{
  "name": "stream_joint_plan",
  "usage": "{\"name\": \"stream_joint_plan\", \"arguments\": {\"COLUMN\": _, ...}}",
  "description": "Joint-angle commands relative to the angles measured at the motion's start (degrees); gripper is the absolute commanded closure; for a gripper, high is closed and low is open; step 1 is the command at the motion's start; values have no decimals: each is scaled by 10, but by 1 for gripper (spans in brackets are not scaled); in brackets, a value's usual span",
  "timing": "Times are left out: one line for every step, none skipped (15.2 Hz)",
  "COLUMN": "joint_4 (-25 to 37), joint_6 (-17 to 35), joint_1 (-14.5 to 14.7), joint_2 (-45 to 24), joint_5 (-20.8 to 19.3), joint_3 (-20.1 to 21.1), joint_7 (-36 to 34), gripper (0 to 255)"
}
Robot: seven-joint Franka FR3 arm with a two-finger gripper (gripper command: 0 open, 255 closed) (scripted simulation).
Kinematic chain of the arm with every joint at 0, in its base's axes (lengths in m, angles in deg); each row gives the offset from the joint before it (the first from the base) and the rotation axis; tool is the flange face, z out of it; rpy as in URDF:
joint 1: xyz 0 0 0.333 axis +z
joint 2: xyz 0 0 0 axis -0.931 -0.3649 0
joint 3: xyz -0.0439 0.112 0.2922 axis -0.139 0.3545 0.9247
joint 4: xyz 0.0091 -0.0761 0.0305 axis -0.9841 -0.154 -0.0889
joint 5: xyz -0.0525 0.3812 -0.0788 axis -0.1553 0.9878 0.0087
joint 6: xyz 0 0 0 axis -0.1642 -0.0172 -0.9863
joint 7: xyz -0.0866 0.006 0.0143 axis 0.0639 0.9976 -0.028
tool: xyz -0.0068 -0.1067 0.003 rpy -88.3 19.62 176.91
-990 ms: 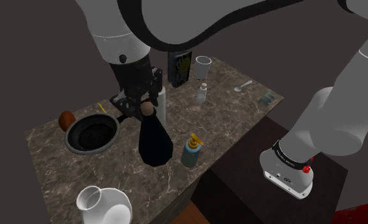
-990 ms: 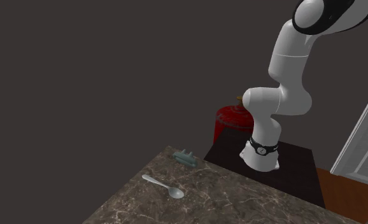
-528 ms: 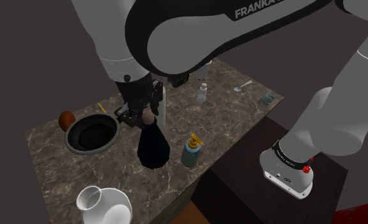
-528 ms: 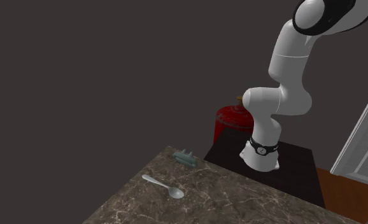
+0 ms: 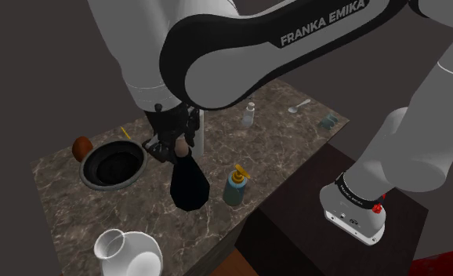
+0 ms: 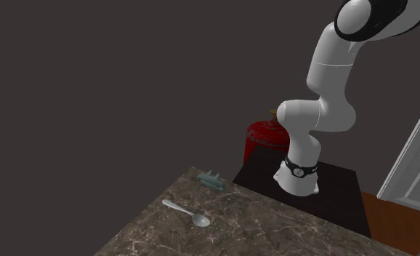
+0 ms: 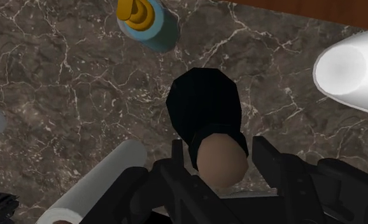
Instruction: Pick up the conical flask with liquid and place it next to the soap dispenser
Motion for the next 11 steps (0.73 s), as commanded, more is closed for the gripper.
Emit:
{"name": "stream_joint_plan", "arguments": {"joint_4": -4, "joint_6": 0, "joint_1": 0, "joint_2": -3, "joint_5": 1, "joint_3": 0, "joint_7": 0, "gripper": 255}}
{"name": "stream_joint_plan", "arguments": {"joint_4": -4, "joint_6": 0, "joint_1": 0, "joint_2": -3, "joint_5": 1, "joint_3": 0, "joint_7": 0, "gripper": 255}}
{"name": "stream_joint_plan", "arguments": {"joint_4": -4, "joint_6": 0, "joint_1": 0, "joint_2": -3, "joint_5": 1, "joint_3": 0, "joint_7": 0, "gripper": 255}}
{"name": "stream_joint_plan", "arguments": {"joint_4": -4, "joint_6": 0, "joint_1": 0, "joint_2": -3, "joint_5": 1, "joint_3": 0, "joint_7": 0, "gripper": 255}}
{"name": "stream_joint_plan", "arguments": {"joint_4": -6, "joint_6": 2, "joint_1": 0, "joint_2": -3, "joint_5": 1, "joint_3": 0, "joint_7": 1, "gripper": 0}}
{"name": "stream_joint_plan", "arguments": {"joint_4": -5, "joint_6": 2, "joint_1": 0, "joint_2": -4, "joint_5": 0, "joint_3": 0, "joint_7": 1, "gripper": 0}}
{"name": "stream_joint_plan", "arguments": {"joint_4": -6, "joint_6": 3, "joint_1": 0, "joint_2": -4, "joint_5": 0, "joint_3": 0, "joint_7": 0, "gripper": 0}}
{"name": "stream_joint_plan", "arguments": {"joint_4": -5, "joint_6": 3, "joint_1": 0, "joint_2": -4, "joint_5": 0, "joint_3": 0, "joint_7": 0, "gripper": 0}}
{"name": "stream_joint_plan", "arguments": {"joint_4": -6, "joint_6": 3, "joint_1": 0, "joint_2": -4, "joint_5": 0, "joint_3": 0, "joint_7": 0, "gripper": 0}}
{"name": "stream_joint_plan", "arguments": {"joint_4": -4, "joint_6": 0, "joint_1": 0, "joint_2": -3, "joint_5": 1, "joint_3": 0, "joint_7": 0, "gripper": 0}}
{"name": "stream_joint_plan", "arguments": {"joint_4": 13, "joint_6": -18, "joint_1": 1, "joint_2": -1, "joint_5": 3, "joint_3": 1, "joint_7": 2, "gripper": 0}}
